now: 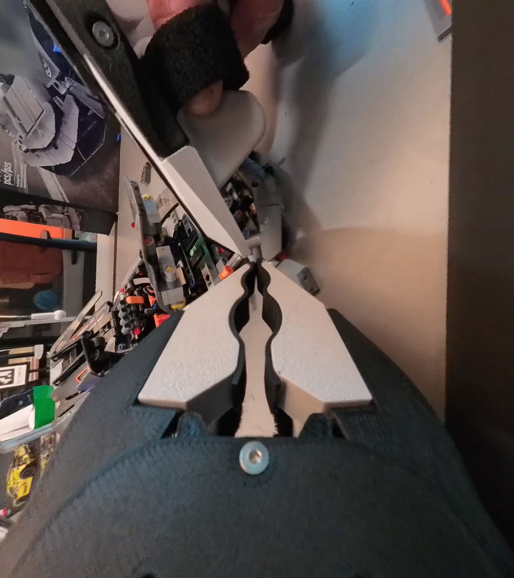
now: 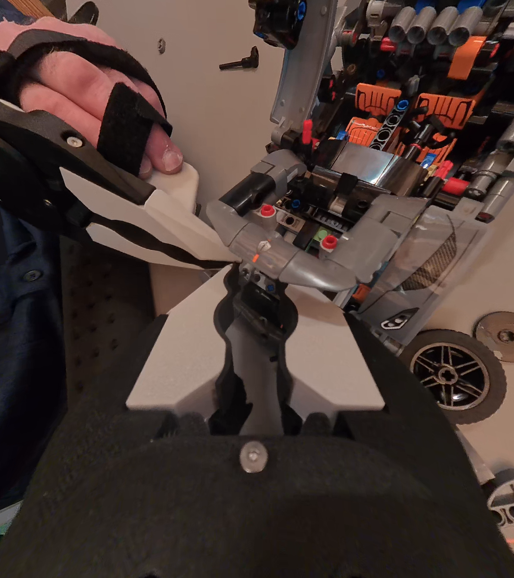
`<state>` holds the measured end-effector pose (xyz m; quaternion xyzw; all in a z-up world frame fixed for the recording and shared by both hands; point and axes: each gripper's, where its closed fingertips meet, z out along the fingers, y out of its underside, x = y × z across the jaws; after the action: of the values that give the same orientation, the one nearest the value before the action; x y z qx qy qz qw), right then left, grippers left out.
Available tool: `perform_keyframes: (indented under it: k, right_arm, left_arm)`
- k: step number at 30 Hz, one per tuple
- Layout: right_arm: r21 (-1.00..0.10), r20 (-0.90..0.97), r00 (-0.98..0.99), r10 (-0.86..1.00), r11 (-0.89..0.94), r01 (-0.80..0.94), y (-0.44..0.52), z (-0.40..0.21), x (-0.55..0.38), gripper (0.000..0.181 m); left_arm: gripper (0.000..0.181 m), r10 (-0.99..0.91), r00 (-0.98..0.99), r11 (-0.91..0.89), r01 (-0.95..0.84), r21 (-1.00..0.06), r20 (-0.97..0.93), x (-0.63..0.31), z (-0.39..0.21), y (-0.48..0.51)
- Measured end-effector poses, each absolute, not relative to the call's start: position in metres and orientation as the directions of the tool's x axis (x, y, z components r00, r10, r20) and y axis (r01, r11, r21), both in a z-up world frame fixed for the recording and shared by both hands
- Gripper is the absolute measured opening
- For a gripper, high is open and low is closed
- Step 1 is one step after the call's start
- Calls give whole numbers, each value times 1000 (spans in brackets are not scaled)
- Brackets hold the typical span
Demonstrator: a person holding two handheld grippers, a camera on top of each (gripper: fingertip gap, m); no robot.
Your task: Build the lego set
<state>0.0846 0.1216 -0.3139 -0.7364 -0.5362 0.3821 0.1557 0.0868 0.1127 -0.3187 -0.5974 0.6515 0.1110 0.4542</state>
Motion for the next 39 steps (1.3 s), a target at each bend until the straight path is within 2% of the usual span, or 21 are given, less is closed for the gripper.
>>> perform_keyframes:
  k: [6, 13, 17, 22, 32, 39]
  right_arm:
    - [-638, -404, 136, 904, -386, 666, 123, -313, 87, 20]
    - [-640, -405, 136, 904, -387, 664, 124, -313, 87, 18]
    - [-638, -410, 136, 902, -390, 664, 124, -314, 86, 18]
    - [-637, -408, 143, 902, -393, 664, 126, -314, 87, 18]
    - [-635, -412, 159, 897, -407, 656, 131, -313, 89, 24]
    - [-624, -440, 147, 886, -419, 660, 128, -315, 87, 21]
  left_arm:
    - [0, -727, 114, 277, -854, -441, -677, 88, -320, 105]
    - [21, -804, 99, 288, -797, -531, -586, 94, -317, 89]
    - [19, -798, 143, 247, -808, -534, -585, 95, -317, 97]
    - [8, -763, 154, 242, -832, -499, -628, 96, -316, 101]
    - [8, -718, 139, 267, -850, -454, -682, 95, -314, 104]
    - [7, -690, 116, 290, -860, -420, -714, 96, -314, 103]
